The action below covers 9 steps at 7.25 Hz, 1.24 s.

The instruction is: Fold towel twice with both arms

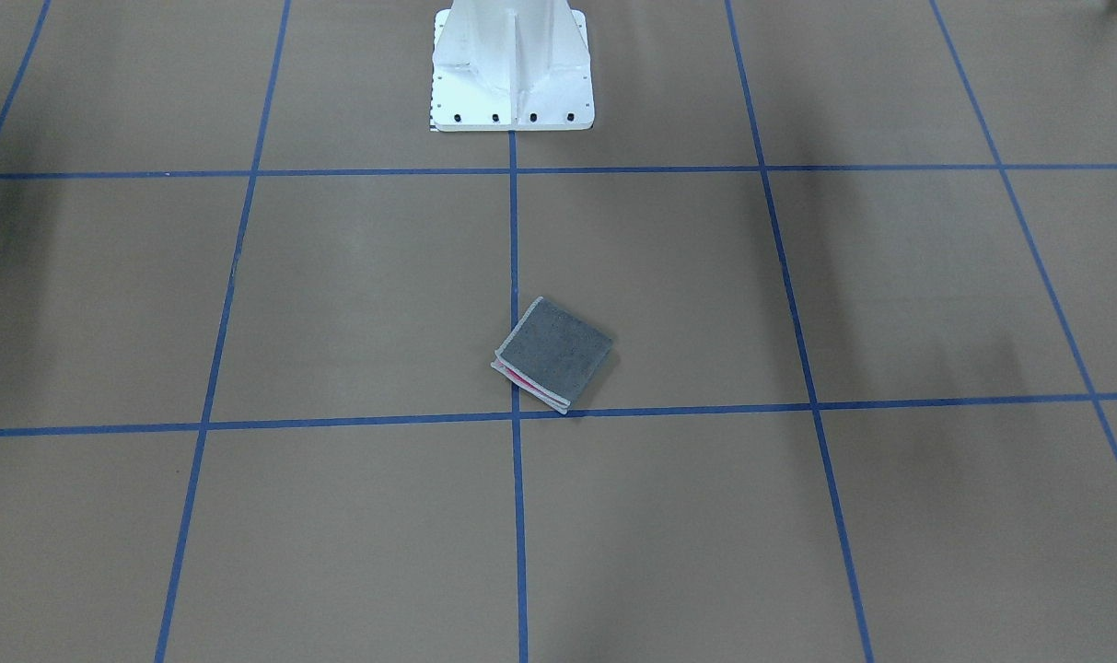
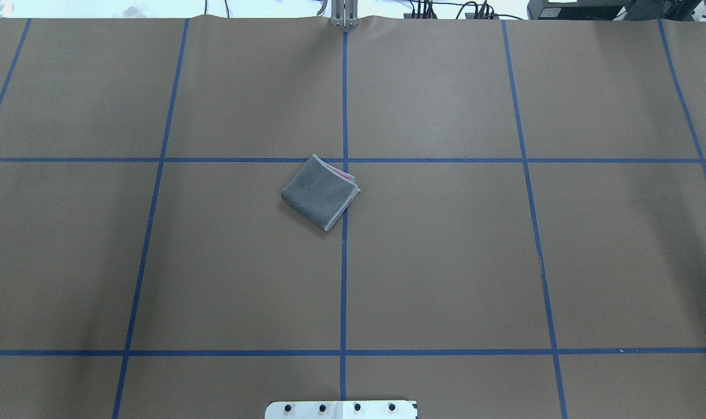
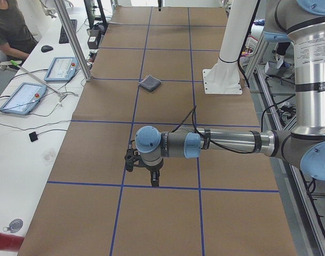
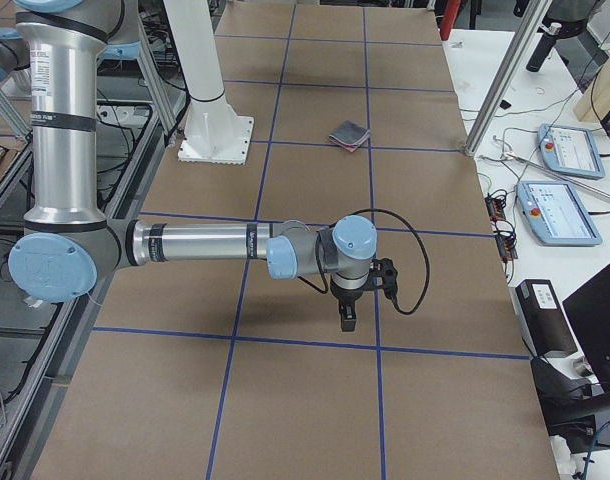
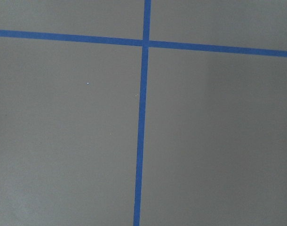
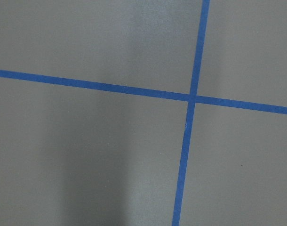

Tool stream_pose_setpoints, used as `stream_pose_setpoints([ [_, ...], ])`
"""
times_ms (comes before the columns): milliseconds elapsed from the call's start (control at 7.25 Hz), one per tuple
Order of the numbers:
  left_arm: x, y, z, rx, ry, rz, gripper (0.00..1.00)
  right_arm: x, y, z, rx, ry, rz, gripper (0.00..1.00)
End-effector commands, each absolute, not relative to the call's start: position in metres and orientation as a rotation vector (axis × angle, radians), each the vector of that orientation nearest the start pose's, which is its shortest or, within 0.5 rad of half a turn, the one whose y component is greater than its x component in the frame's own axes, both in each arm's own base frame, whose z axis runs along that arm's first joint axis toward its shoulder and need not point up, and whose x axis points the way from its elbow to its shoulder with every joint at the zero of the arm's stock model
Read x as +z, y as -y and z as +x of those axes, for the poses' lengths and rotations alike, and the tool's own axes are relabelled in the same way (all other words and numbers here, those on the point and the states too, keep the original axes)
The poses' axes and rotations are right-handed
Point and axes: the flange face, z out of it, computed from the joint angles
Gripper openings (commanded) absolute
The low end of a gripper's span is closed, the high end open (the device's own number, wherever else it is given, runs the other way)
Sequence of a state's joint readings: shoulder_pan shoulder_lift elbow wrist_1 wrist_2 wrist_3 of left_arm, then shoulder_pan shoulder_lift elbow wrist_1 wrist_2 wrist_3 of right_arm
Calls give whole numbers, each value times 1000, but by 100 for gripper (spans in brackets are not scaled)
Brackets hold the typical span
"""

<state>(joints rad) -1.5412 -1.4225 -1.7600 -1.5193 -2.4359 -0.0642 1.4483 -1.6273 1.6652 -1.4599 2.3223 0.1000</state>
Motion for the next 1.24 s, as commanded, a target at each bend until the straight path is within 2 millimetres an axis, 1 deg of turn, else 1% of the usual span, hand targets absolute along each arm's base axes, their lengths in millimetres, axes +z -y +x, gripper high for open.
stream_pose_setpoints([
  [0, 628, 433, -45, -30, -857, -37, 100, 629, 481, 15, -72, 759, 43, 100],
  [138, 627, 435, -45, -16, -853, -21, 100, 627, 483, 16, -66, 757, 33, 100],
  [276, 633, 432, -47, 37, -830, -1, 100, 626, 483, 17, -82, 758, 38, 100],
  [552, 636, 432, -46, 31, -833, -10, 100, 631, 484, 19, -142, 753, 22, 100],
  [690, 631, 436, -46, 3, -833, -12, 100, 629, 483, 23, -146, 753, 20, 100],
  [828, 632, 440, -45, -31, -833, -27, 100, 629, 481, 23, -146, 753, 19, 100],
  [966, 630, 451, -44, -40, -833, -17, 100, 630, 480, 25, -145, 748, 19, 100],
  [1103, 624, 452, -44, -32, -838, 8, 100, 629, 480, 22, -150, 748, 18, 100],
])
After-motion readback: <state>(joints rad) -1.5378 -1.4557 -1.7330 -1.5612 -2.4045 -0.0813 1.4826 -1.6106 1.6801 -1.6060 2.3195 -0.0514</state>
